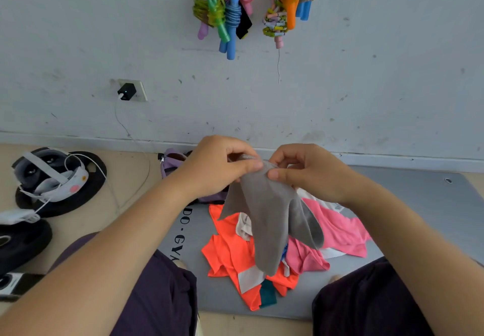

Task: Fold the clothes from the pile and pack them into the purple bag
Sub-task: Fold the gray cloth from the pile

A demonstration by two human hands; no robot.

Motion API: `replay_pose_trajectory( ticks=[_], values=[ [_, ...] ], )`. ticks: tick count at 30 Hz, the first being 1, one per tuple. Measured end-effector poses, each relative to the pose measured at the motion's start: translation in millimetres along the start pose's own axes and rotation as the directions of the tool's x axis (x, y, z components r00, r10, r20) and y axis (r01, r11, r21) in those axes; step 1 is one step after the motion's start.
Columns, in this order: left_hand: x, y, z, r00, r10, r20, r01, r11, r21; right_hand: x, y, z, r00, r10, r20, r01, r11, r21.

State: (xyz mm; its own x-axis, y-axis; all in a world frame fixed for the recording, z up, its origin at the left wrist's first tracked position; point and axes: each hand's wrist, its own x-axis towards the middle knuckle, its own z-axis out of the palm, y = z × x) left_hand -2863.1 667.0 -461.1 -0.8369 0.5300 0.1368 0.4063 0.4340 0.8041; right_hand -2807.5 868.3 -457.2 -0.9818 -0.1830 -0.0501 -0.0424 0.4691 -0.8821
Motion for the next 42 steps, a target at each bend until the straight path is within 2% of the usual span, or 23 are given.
replay_pose_trajectory(
  ticks=[3, 5, 9, 12, 17, 20, 25, 29, 38, 40, 42],
  values=[
    [2.3, 1.7, -2.3, 0.986, 0.008, -0.168, -0.037, 0.986, -0.165, 2.2, 2.8, -0.1, 1.000, 0.002, -0.013, -0.001, 0.998, 0.057],
    [4.0, 1.2, -9.8, 0.962, -0.016, -0.272, -0.059, 0.962, -0.265, 3.9, 8.2, -2.0, 1.000, 0.001, 0.009, -0.001, 1.000, -0.007],
    [5.5, -7.3, -23.3, 0.902, -0.092, -0.422, -0.045, 0.951, -0.305, 10.5, 25.3, -10.8, 0.998, 0.048, -0.048, -0.056, 0.982, -0.180],
    [7.7, -18.3, -28.1, 0.877, -0.130, -0.462, -0.012, 0.956, -0.292, 14.6, 38.3, -23.8, 0.989, 0.055, -0.135, -0.094, 0.949, -0.303],
    [9.6, -42.2, -37.7, 0.864, -0.201, -0.461, 0.068, 0.955, -0.289, 14.2, 55.3, -46.0, 0.957, 0.064, -0.282, -0.182, 0.892, -0.415],
    [9.1, -57.3, -40.9, 0.895, -0.210, -0.395, 0.134, 0.968, -0.212, 12.4, 58.8, -53.2, 0.939, 0.032, -0.344, -0.197, 0.868, -0.455],
    [8.6, -74.1, -40.7, 0.948, -0.212, -0.236, 0.209, 0.977, -0.036, 11.8, 61.0, -56.9, 0.940, -0.041, -0.340, -0.168, 0.810, -0.562],
    [9.6, -74.7, -38.6, 0.945, -0.203, -0.257, 0.214, 0.977, 0.015, 12.3, 61.4, -56.0, 0.938, -0.062, -0.340, -0.160, 0.795, -0.585],
    [13.1, -71.9, -30.7, 0.932, -0.277, -0.234, 0.251, 0.958, -0.135, 9.3, 64.5, -63.3, 0.869, -0.139, -0.476, -0.155, 0.836, -0.527],
    [14.8, -75.2, -31.6, 0.923, -0.300, -0.240, 0.267, 0.950, -0.162, 8.2, 64.6, -64.2, 0.860, -0.109, -0.498, -0.192, 0.835, -0.515],
    [15.5, -77.1, -32.8, 0.917, -0.330, -0.224, 0.285, 0.935, -0.212, 5.0, 64.2, -65.1, 0.886, -0.035, -0.462, -0.209, 0.859, -0.467]
  ],
)
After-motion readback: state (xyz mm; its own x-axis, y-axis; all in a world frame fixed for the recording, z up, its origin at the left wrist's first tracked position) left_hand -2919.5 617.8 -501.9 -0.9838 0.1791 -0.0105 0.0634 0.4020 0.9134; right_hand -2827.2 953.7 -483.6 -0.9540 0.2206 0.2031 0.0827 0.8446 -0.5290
